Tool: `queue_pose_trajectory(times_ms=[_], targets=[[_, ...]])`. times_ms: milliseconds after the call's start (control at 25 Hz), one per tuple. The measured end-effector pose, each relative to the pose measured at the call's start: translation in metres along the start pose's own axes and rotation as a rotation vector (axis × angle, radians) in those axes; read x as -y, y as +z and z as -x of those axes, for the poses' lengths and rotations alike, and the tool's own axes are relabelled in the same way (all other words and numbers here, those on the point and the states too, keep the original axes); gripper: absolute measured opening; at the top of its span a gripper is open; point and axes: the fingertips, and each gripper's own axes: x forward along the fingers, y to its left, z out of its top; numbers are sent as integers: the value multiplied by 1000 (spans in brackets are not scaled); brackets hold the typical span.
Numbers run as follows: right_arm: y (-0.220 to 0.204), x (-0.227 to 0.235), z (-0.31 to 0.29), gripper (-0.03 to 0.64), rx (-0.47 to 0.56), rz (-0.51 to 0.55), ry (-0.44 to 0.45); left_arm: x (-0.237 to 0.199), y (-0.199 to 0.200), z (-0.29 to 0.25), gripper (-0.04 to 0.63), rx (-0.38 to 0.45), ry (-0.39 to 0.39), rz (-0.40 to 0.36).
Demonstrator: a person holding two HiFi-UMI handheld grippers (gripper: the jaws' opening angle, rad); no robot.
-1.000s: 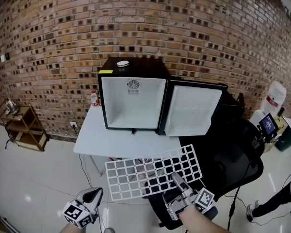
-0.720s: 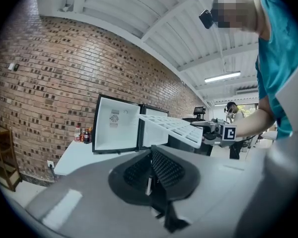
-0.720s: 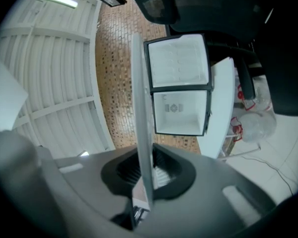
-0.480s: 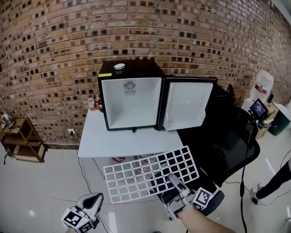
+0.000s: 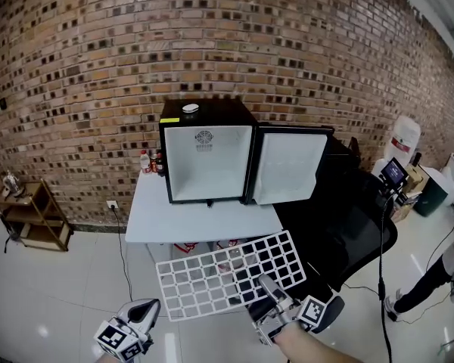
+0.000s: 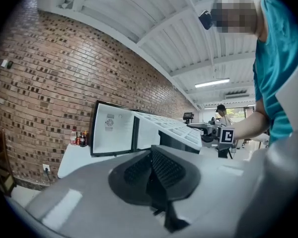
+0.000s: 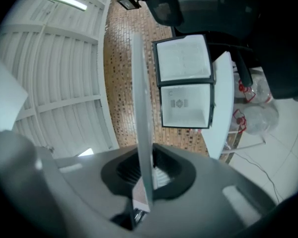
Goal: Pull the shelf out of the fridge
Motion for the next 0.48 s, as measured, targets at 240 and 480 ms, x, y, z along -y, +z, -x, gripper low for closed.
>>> queue_pose_trajectory(times_ms=[240,480], targets=[[19,-7,18,26,-26,12,-8,18,-1,0,-18,12,47,9],[29,-6,21,26,-8,22,0,21,-1,-10,-18,13,31,2]])
